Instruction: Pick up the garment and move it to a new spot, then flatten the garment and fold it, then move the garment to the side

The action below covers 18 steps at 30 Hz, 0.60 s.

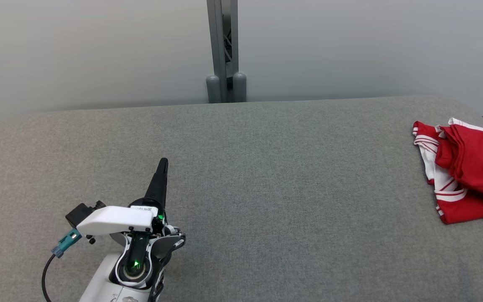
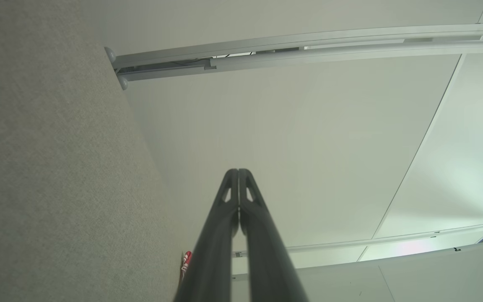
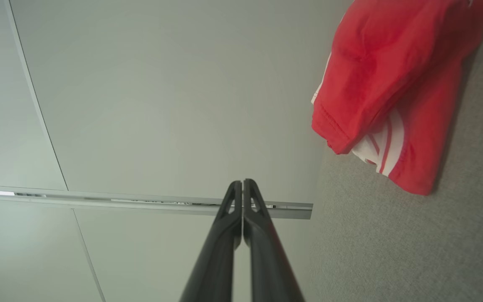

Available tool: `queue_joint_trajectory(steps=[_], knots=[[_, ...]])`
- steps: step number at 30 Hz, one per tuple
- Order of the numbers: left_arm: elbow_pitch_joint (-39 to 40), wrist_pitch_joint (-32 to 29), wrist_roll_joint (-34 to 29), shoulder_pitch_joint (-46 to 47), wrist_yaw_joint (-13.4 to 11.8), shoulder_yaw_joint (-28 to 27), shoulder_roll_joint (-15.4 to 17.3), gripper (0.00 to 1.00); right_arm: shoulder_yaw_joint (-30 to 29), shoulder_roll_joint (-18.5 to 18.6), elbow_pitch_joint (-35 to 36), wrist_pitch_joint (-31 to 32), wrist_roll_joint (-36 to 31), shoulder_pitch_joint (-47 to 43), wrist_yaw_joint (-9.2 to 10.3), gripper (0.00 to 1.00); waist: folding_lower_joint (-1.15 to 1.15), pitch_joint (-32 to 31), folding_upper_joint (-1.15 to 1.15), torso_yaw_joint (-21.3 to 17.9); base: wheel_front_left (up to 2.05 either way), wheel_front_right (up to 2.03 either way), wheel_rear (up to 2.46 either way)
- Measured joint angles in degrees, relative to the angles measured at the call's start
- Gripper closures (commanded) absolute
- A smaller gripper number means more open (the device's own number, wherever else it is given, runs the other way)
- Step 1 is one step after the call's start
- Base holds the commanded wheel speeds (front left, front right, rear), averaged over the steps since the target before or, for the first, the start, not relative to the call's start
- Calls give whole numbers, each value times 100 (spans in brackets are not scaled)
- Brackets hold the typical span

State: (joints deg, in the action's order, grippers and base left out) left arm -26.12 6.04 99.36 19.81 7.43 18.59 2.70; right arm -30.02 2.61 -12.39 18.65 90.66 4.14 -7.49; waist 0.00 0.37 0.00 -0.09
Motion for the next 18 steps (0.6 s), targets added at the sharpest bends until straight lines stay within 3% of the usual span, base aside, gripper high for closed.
queue_joint_trajectory(steps=[18], knots=[[1,0,0,0,0,0,0,100,-1,0,0,0,0,0,0,100,0,0,0,0,0,0,0]])
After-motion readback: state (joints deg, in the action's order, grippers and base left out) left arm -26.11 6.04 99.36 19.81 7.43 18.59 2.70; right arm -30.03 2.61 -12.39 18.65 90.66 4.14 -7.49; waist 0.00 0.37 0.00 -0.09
